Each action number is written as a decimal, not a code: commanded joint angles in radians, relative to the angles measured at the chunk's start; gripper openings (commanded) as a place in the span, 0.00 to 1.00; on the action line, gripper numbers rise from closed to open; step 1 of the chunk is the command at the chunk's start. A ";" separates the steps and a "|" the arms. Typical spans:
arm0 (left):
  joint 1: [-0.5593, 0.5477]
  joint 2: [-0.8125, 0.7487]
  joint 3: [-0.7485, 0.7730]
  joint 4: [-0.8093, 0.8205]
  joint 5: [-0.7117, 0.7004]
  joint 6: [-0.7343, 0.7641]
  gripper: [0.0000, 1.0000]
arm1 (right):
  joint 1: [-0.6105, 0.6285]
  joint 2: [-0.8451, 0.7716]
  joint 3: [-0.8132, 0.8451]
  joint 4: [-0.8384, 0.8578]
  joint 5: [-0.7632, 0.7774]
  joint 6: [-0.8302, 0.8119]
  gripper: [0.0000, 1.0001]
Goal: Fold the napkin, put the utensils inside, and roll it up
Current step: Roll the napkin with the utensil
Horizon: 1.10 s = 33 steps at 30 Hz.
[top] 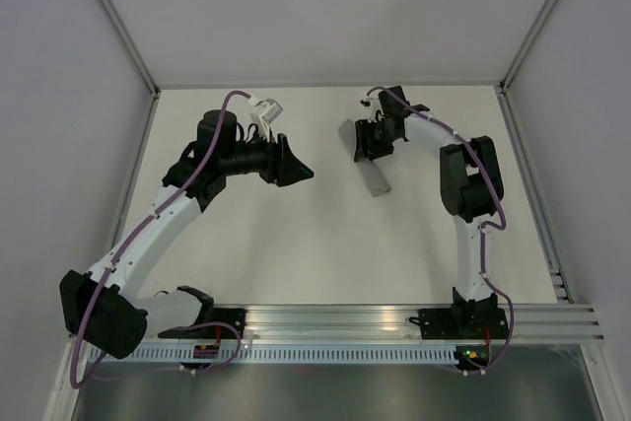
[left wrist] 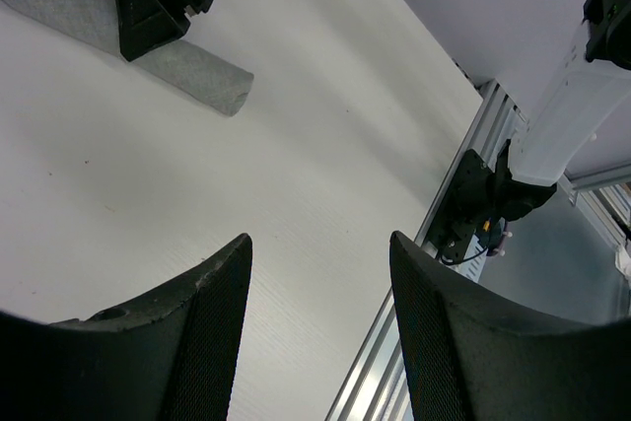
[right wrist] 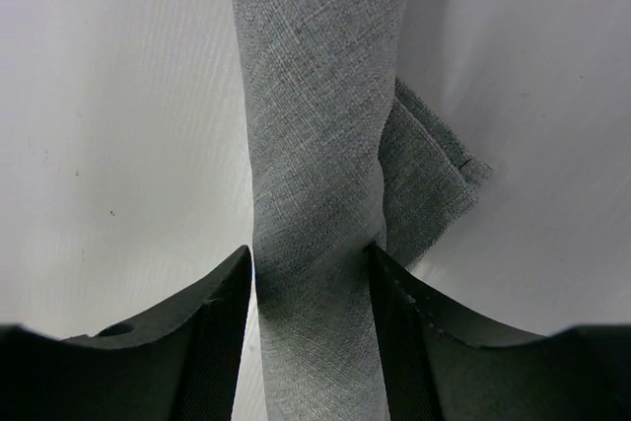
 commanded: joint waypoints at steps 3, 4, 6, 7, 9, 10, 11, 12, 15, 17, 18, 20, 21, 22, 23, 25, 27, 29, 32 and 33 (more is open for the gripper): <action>0.000 0.022 0.007 -0.005 0.029 -0.055 0.63 | -0.020 0.033 0.070 -0.091 -0.036 0.036 0.48; -0.001 0.023 0.007 -0.004 0.030 -0.055 0.63 | -0.022 0.037 0.077 -0.094 -0.041 0.039 0.46; -0.001 0.028 0.006 -0.004 0.030 -0.055 0.63 | -0.026 0.039 0.085 -0.100 -0.052 0.041 0.45; -0.001 0.030 0.004 -0.002 0.030 -0.055 0.62 | -0.028 0.037 0.085 -0.099 -0.052 0.041 0.45; -0.001 0.033 0.001 -0.001 0.030 -0.055 0.62 | -0.031 0.034 0.088 -0.100 -0.053 0.041 0.45; -0.001 0.034 -0.001 0.002 0.030 -0.057 0.62 | -0.031 0.034 0.091 -0.102 -0.053 0.042 0.45; -0.001 0.037 -0.002 0.004 0.032 -0.057 0.62 | -0.034 0.036 0.094 -0.108 -0.055 0.042 0.45; -0.001 0.040 -0.004 0.005 0.033 -0.058 0.62 | -0.034 0.037 0.102 -0.112 -0.058 0.042 0.45; -0.001 0.042 -0.010 0.010 0.036 -0.058 0.62 | -0.042 0.040 0.116 -0.125 -0.062 0.038 0.45; -0.001 0.043 -0.014 0.015 0.038 -0.060 0.62 | -0.045 0.042 0.122 -0.128 -0.061 0.036 0.45; -0.001 0.045 -0.016 0.016 0.038 -0.060 0.62 | -0.043 0.043 0.123 -0.131 -0.061 0.033 0.45; -0.001 0.046 -0.016 0.019 0.043 -0.062 0.62 | -0.046 0.045 0.128 -0.135 -0.058 0.031 0.45; -0.001 0.048 -0.016 0.018 0.044 -0.062 0.62 | -0.046 0.045 0.130 -0.135 -0.056 0.030 0.45; -0.001 0.049 -0.017 0.019 0.044 -0.062 0.62 | -0.048 0.045 0.130 -0.137 -0.053 0.028 0.45; -0.001 0.048 -0.017 0.019 0.044 -0.063 0.62 | -0.051 0.046 0.130 -0.137 -0.050 0.025 0.45; -0.001 0.051 -0.017 0.022 0.046 -0.063 0.62 | -0.052 0.049 0.127 -0.137 -0.039 0.018 0.45; -0.001 0.053 -0.017 0.024 0.049 -0.063 0.62 | -0.054 0.056 0.125 -0.135 -0.036 0.010 0.45; -0.001 0.054 -0.019 0.022 0.049 -0.063 0.62 | -0.062 0.060 0.125 -0.134 -0.033 0.002 0.45; -0.001 0.057 -0.021 0.024 0.050 -0.062 0.61 | -0.074 0.059 0.127 -0.134 -0.047 -0.015 0.45; -0.001 0.059 -0.021 0.025 0.050 -0.062 0.61 | -0.077 0.059 0.127 -0.134 -0.056 -0.018 0.45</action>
